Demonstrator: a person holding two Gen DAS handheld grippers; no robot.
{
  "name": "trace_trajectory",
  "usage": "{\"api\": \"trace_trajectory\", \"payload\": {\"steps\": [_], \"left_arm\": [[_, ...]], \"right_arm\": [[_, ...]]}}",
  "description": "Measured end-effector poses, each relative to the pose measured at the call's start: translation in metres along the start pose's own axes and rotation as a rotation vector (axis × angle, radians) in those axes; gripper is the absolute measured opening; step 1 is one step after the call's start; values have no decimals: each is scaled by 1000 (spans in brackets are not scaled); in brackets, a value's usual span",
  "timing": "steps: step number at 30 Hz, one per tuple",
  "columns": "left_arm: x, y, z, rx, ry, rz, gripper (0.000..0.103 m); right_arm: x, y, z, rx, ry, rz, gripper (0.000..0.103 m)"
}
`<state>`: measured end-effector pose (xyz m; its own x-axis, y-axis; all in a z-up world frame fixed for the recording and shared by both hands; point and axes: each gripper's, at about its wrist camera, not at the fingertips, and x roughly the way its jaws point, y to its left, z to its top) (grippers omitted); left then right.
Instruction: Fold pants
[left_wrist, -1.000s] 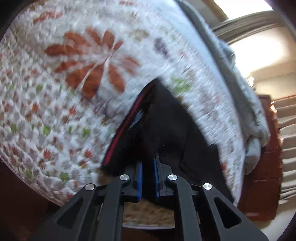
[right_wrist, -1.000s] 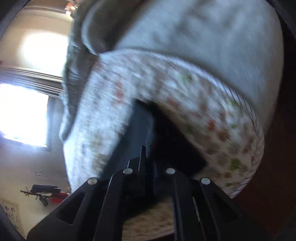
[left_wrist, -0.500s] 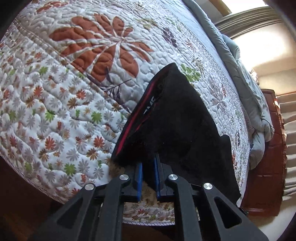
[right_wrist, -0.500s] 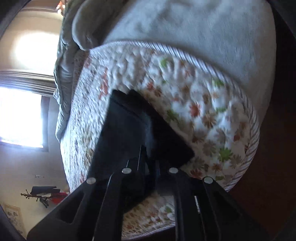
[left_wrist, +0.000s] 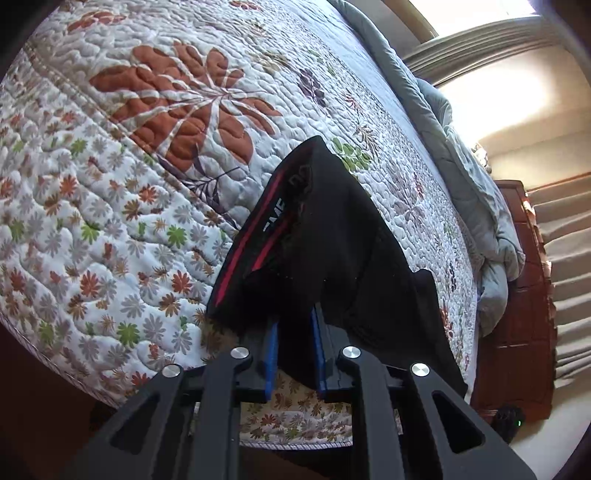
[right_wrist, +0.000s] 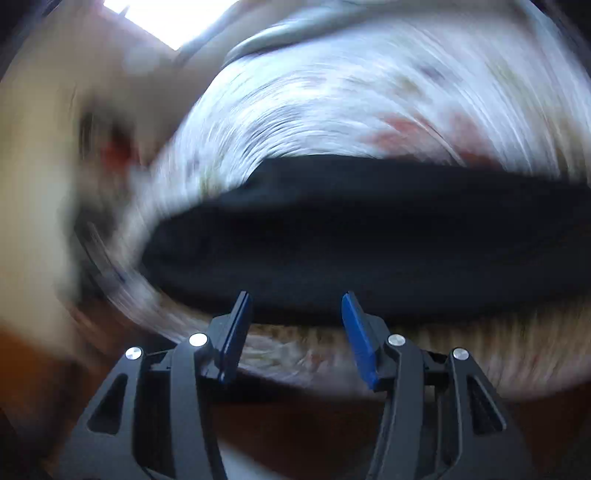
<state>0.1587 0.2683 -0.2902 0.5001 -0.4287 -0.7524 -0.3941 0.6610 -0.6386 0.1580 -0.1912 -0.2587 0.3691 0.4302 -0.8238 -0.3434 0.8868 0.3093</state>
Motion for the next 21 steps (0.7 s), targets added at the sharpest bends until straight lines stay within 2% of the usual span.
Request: {"api": "trace_trajectory", "payload": {"steps": [2,3,5,6,10,15,20,21], "left_arm": [[1,1,1,-1,13,-3,17],[1,0,1,4,17,-4,17],[1,1,0,15,21,-10,18],[2,-1,0,23,22,-15,19],[4,-3,-3,50,28,-20,22],[14,-8,-8,69,50,-26,23],[21,-7,-7,55,60,-45,24],[22,-6,-6,48,59,-48,24]], "right_arm": [[34,87,-9,-479,-9,-207,45],[48,116,-22,-682,-25,-287,44],[79,154,-44,-1001,-36,-402,34],[90,164,-52,-1091,-40,-433,33],[112,175,-58,-1233,-61,-492,32],[138,176,-53,-1258,-1,-532,32],[142,178,-60,-1300,21,-546,32],[143,182,-68,-1296,29,-546,21]]}}
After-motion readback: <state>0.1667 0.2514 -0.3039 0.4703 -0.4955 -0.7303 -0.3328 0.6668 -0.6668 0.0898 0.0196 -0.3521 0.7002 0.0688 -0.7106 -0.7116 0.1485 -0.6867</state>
